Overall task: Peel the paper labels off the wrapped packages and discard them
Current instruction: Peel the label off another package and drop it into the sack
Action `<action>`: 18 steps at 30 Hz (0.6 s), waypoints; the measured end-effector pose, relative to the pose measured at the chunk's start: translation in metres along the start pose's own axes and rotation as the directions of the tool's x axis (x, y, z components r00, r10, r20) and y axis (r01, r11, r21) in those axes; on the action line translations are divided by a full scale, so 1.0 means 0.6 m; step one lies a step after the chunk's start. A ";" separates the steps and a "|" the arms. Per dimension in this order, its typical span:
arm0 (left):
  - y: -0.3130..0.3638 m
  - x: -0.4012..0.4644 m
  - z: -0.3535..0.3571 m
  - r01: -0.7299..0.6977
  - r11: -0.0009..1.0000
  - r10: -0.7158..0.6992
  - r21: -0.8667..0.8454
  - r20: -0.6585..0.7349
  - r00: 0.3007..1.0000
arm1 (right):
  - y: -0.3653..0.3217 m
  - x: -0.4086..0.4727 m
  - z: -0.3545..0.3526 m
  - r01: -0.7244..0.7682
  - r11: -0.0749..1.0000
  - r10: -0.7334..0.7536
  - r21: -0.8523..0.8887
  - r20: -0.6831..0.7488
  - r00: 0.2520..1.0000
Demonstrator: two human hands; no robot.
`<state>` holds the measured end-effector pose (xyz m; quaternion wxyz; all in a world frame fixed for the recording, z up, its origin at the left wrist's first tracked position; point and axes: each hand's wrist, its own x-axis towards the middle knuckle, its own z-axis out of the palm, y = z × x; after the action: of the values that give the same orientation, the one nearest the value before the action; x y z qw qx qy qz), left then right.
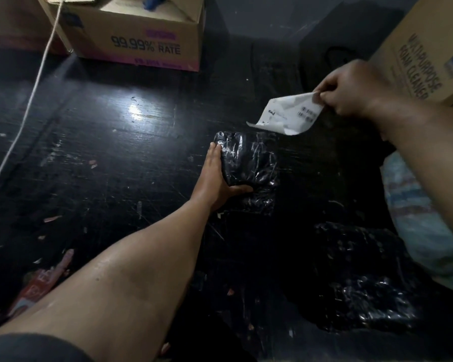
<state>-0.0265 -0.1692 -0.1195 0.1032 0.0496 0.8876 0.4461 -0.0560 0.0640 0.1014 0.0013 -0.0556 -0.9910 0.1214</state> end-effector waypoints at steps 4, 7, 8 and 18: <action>-0.001 0.001 0.002 -0.010 1.000 0.009 -0.006 -0.018 1.000 | 0.008 -0.008 -0.037 0.031 1.000 -0.031 -0.004 -0.018 0.999; -0.001 0.002 0.001 -0.006 0.999 0.006 0.037 -0.008 1.000 | 0.012 -0.016 -0.044 0.047 0.998 -0.047 -0.039 -0.006 0.999; 0.005 0.002 0.000 0.001 0.998 -0.001 0.066 0.006 1.000 | 0.015 -0.019 -0.049 0.041 0.998 -0.041 -0.056 -0.001 0.999; 0.061 0.007 -0.028 0.053 0.919 -0.112 0.392 0.130 0.985 | 0.066 -0.069 -0.135 0.047 0.984 -0.061 -0.170 -0.075 0.995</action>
<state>-0.0347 -0.1598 -0.0810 0.1765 0.0645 0.9492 0.2523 -0.0089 0.1172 0.1711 0.0394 -0.0335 -0.9981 0.0349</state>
